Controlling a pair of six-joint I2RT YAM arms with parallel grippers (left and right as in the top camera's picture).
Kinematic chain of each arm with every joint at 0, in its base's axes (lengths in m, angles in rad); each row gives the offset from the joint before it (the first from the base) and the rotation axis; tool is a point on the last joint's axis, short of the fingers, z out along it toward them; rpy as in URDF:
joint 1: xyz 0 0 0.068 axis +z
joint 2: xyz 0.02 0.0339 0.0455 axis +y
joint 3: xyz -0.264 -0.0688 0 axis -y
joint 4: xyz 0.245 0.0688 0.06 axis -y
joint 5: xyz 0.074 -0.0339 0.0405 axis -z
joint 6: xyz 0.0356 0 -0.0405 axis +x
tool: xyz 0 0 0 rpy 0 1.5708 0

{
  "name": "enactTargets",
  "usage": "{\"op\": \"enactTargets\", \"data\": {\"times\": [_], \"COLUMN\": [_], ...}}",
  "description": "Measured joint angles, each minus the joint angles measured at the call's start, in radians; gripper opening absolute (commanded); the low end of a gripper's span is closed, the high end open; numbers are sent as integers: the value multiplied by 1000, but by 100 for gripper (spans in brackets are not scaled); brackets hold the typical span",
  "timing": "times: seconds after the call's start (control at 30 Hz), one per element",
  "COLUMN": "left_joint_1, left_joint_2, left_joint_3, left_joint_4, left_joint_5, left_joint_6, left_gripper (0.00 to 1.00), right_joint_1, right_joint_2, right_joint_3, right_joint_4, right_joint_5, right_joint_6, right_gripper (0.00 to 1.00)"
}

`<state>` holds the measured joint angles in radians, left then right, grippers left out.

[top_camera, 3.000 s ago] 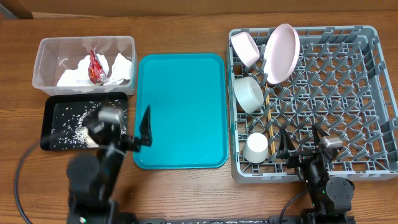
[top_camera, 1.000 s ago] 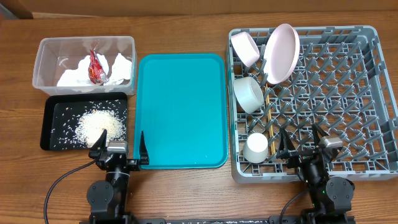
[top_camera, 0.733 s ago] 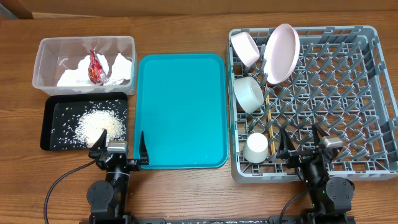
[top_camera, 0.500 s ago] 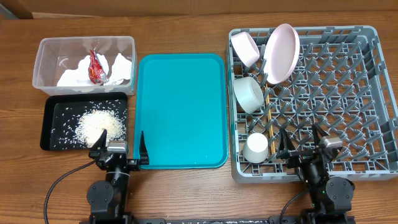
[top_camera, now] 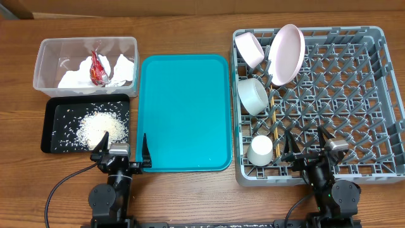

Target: Sort waste into correct bins and load items into the dishwasher

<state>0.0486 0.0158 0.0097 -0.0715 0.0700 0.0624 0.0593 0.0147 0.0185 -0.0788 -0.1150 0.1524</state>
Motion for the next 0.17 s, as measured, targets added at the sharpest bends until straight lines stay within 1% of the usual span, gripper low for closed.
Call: {"op": "enactTargets", "data": {"times": [0.17], "left_joint_1": [0], "left_joint_2": [0], "left_joint_3": [0], "left_joint_4": [0], "left_joint_5": [0], "left_joint_6": [0], "left_gripper": [100], "right_joint_1": [0], "right_joint_2": [0], "right_joint_3": [0], "right_joint_4": [0], "right_joint_5": [0], "right_joint_6": [0], "right_gripper": [100]}}
